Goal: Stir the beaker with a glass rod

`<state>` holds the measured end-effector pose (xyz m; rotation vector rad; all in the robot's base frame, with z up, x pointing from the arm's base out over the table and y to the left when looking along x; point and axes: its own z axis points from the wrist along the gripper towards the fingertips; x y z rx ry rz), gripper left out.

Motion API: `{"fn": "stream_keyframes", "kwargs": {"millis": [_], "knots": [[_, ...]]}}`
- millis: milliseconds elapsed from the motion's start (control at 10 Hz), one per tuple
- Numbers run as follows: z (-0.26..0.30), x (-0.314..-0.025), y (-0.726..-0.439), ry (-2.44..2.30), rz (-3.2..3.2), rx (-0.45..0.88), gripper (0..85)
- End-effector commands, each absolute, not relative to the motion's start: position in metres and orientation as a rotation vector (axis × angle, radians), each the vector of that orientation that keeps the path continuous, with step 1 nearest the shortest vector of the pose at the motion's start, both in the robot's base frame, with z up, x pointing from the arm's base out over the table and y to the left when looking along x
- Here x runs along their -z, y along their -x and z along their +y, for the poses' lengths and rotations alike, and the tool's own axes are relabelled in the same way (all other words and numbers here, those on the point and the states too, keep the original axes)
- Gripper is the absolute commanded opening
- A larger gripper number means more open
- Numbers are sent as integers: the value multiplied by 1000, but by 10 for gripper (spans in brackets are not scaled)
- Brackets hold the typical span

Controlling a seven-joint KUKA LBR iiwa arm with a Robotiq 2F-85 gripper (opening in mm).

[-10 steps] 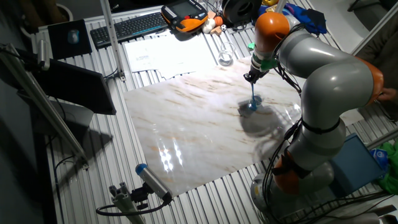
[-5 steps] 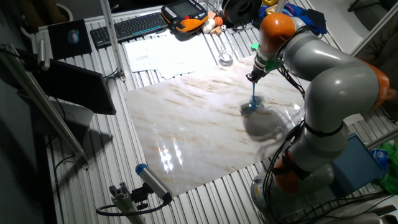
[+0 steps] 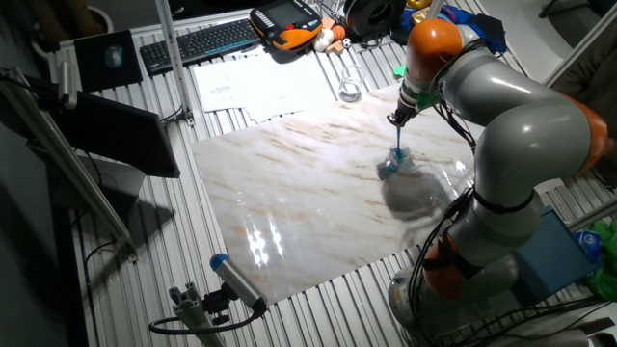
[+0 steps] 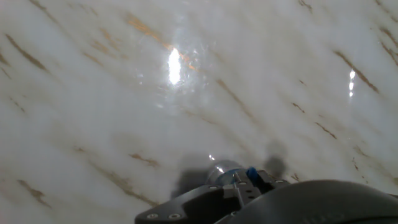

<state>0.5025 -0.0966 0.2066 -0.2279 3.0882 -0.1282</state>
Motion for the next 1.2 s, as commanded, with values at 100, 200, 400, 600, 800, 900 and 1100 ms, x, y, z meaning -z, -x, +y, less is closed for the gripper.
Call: {"fn": "stream_keyframes", "kwargs": {"millis": [100, 200, 400, 600, 800, 900, 1100], "knots": [[-96, -207, -502, 197, 3049, 57, 0], [-96, -207, -502, 190, 3049, 50, 0], [-96, -208, -501, 193, 3070, 46, 0], [-97, -211, -501, 174, 3059, -8, 0], [-97, -208, -502, 172, 3018, 7, 0], [-99, -206, -501, 195, 3021, 43, 0], [-106, -205, -500, 233, 3055, 63, 0]]}}
